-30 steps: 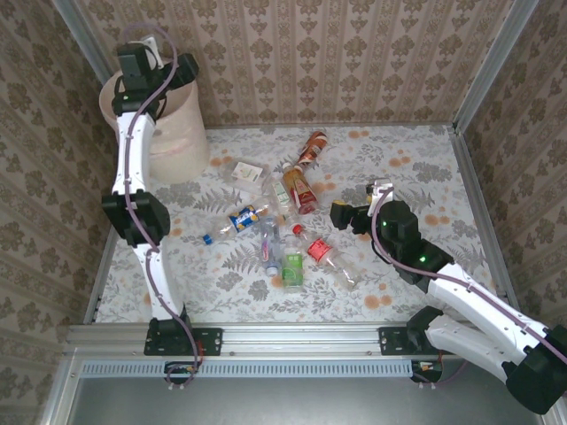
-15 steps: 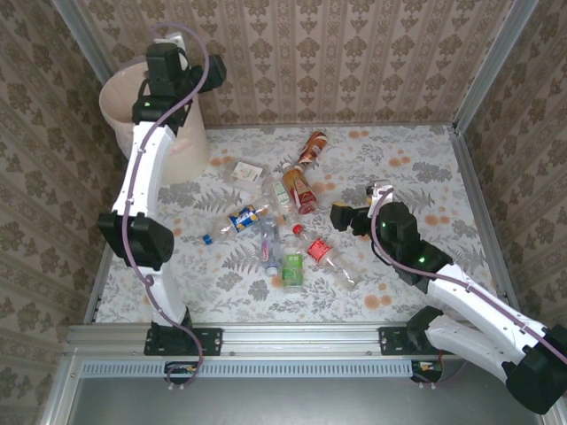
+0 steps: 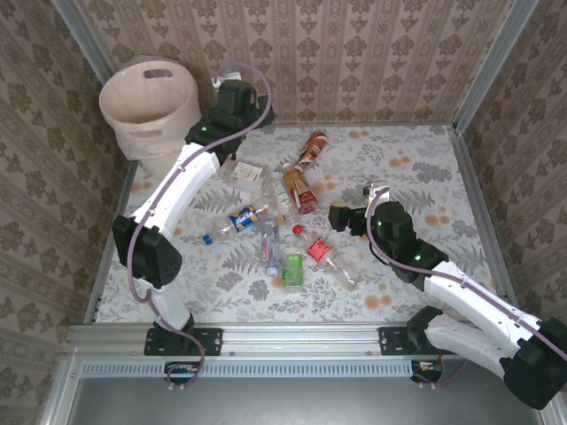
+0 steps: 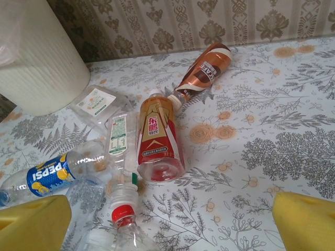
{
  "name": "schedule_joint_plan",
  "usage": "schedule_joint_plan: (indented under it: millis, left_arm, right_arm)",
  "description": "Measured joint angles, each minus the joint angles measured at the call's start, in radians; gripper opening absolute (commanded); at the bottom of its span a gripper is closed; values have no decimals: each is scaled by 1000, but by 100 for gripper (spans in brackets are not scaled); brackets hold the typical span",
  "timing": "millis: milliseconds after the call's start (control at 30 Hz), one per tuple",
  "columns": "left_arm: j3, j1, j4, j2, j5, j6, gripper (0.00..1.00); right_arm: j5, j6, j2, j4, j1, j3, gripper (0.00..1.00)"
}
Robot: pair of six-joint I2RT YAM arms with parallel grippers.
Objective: Put the plastic bottles in the bin
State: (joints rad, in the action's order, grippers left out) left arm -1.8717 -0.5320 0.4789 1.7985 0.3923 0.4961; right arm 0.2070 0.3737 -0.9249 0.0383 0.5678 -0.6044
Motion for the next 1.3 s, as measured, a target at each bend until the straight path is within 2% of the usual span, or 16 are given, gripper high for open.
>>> schedule_joint_plan:
  millis: [167,433,667,933,1300]
  left_arm:
    - [-9,-23,74,43,59,175,100]
    - [-225,-21,395,313,123,496,100]
    - [-355,20,570,490,68,719,100]
    - [-459,74,611,644,9,809,100]
    - [-462,68,648,676,-4,878,100]
  right_arm:
    - [0,0,0,10,0,10,100]
    - [0,-2,0,14,0,21,100]
    - [0,-4,0,15,0,35,100]
    - [0,-9,-35,16,0,35,100]
    - [0,-24,-66,16,0,35,100]
